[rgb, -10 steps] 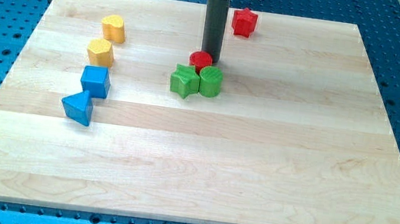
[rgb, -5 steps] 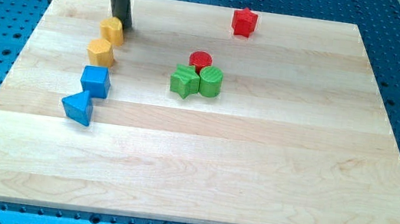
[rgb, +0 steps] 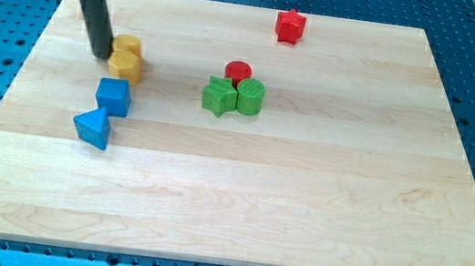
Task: Place the heart above the green star
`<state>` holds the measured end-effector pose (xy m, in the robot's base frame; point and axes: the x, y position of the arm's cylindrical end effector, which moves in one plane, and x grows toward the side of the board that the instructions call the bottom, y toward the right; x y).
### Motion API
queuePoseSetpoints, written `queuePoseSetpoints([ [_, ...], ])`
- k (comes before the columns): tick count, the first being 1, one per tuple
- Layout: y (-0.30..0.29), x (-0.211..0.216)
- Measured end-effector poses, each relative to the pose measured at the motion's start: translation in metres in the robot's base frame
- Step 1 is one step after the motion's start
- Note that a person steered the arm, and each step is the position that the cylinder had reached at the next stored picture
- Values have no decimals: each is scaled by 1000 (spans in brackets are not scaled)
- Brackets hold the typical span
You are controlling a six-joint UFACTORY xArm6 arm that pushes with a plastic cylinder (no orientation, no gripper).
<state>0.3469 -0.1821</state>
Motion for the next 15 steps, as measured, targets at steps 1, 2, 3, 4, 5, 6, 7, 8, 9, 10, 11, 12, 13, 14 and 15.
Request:
queuePoseSetpoints([
  [1, 43, 0],
  [2, 30, -12],
  [3, 36, -12],
  [4, 55, 14],
  [5, 50, 16],
  [6, 87, 16],
  [7, 74, -11],
  [8, 81, -19],
  [9, 92, -11],
  [10, 95, 6],
  [11, 95, 12],
  [12, 97, 23],
  [13, 97, 6],
  [14, 100, -9],
  [15, 118, -1],
])
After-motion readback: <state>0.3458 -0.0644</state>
